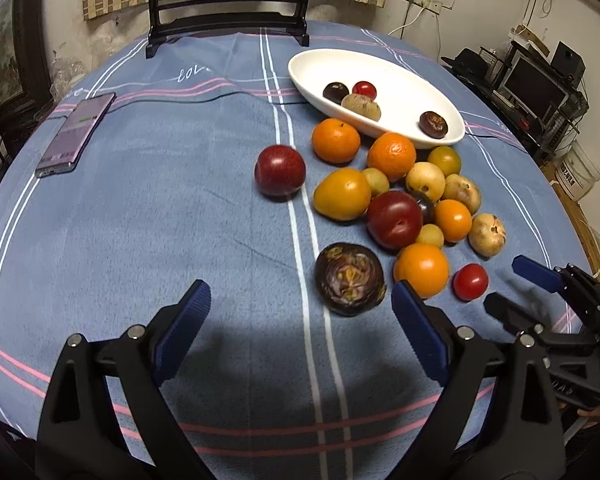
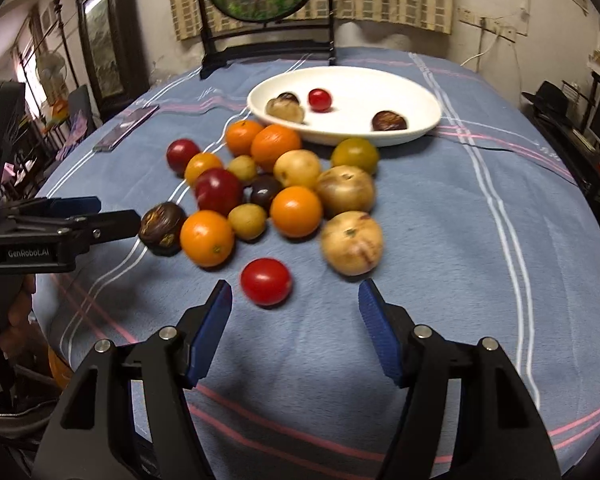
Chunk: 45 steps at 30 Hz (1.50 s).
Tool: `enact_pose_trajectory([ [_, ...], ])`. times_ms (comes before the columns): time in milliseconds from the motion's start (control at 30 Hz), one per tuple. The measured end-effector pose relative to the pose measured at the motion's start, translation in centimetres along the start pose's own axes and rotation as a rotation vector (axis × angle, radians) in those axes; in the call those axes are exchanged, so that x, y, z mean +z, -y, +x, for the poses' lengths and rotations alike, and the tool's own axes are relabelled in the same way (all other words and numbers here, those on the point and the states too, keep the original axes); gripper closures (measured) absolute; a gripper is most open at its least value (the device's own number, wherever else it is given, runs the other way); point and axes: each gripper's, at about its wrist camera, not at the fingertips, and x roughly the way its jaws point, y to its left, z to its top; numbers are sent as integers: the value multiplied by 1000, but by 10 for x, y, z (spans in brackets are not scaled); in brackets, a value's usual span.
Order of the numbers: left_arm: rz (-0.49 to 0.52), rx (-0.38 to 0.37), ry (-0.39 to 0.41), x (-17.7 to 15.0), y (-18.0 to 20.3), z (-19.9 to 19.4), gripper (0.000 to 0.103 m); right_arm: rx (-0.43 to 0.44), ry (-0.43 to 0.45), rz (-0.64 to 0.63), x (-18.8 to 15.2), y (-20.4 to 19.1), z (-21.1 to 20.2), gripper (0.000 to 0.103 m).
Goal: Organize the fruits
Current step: 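Grasp the cut dark-purple fruit with the left tool while the right tool grasps a red cherry tomato, then carry both fruits onto the white plate and open both tools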
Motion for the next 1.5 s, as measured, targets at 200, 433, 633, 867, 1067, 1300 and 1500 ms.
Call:
enact_pose_trajectory([
  [200, 18, -10, -31, -2, 2, 11, 9, -14, -45, -63, 2, -14, 20, 56],
  [433, 33, -6, -55, -1, 5, 22, 9, -34, -42, -94, 8, -20, 30, 72],
  [633, 45, 14, -75, -1, 11, 31, 9, -49, -4, -88, 10, -16, 26, 73],
  [867, 55, 34, -52, 1, 18, 35, 9, -31, -4, -34, 6, 2, 19, 73],
  [1067, 110, 65, -7, -2, 30, 36, 31, -6, 8, -29, 4, 3, 14, 73],
  [1300, 121, 16, 2, 0, 36, 26, 56, -2, 31, -8, 3, 11, 5, 73],
  [1500, 87, -43, 6, 9, 33, 8, 55, -4, 56, 5, 6, 17, -5, 73],
])
